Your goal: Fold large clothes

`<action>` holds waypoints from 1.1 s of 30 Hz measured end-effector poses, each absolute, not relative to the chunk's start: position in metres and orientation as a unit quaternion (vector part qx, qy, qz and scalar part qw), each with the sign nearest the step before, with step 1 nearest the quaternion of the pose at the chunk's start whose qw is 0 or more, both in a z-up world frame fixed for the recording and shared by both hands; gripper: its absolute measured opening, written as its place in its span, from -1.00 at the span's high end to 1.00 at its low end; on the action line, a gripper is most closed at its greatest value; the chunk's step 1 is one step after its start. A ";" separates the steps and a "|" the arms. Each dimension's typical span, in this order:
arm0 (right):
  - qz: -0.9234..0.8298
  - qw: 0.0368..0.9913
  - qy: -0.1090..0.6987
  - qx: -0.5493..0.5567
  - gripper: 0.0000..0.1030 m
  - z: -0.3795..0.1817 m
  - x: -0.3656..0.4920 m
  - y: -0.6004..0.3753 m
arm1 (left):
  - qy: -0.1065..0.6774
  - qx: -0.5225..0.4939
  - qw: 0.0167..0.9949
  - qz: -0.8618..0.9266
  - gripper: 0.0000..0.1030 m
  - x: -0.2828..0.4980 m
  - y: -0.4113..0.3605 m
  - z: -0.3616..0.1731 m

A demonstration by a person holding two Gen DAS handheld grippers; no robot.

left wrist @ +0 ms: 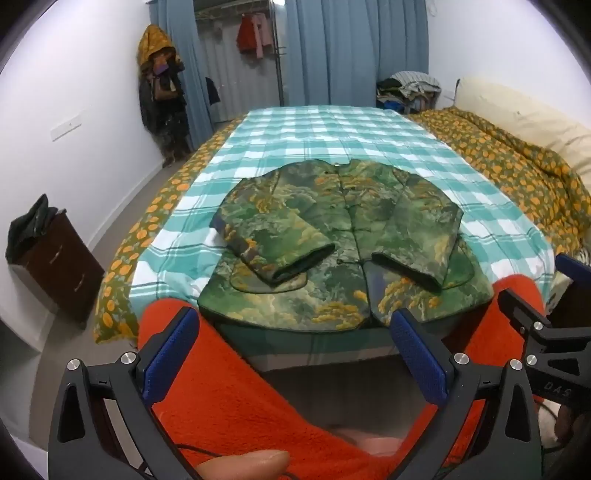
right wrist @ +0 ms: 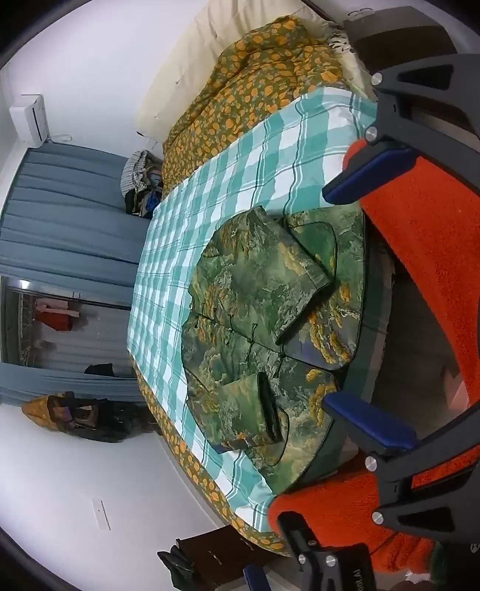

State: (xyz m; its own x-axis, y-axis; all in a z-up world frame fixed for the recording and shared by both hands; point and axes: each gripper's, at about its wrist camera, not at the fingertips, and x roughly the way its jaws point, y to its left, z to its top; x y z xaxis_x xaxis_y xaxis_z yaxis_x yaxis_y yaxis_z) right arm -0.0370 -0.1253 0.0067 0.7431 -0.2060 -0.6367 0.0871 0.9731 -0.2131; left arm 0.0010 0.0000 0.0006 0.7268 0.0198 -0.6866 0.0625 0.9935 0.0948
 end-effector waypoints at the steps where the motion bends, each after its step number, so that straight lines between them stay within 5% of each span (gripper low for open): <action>1: -0.077 0.929 0.351 -0.087 -1.00 0.006 -0.037 -0.125 | 0.369 0.054 0.928 -0.013 -0.99 0.001 0.000 0.001; 33: -0.081 0.928 0.355 -0.083 -1.00 0.000 -0.033 -0.124 | 0.377 0.044 0.924 -0.034 -0.99 0.000 -0.003 -0.003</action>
State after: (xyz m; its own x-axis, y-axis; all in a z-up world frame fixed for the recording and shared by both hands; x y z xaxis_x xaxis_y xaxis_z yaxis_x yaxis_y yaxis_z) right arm -0.0329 -0.1237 0.0004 0.7348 -0.2092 -0.6452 0.0917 0.9732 -0.2111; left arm -0.0002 -0.0028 -0.0031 0.7133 -0.0290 -0.7003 0.0958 0.9938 0.0564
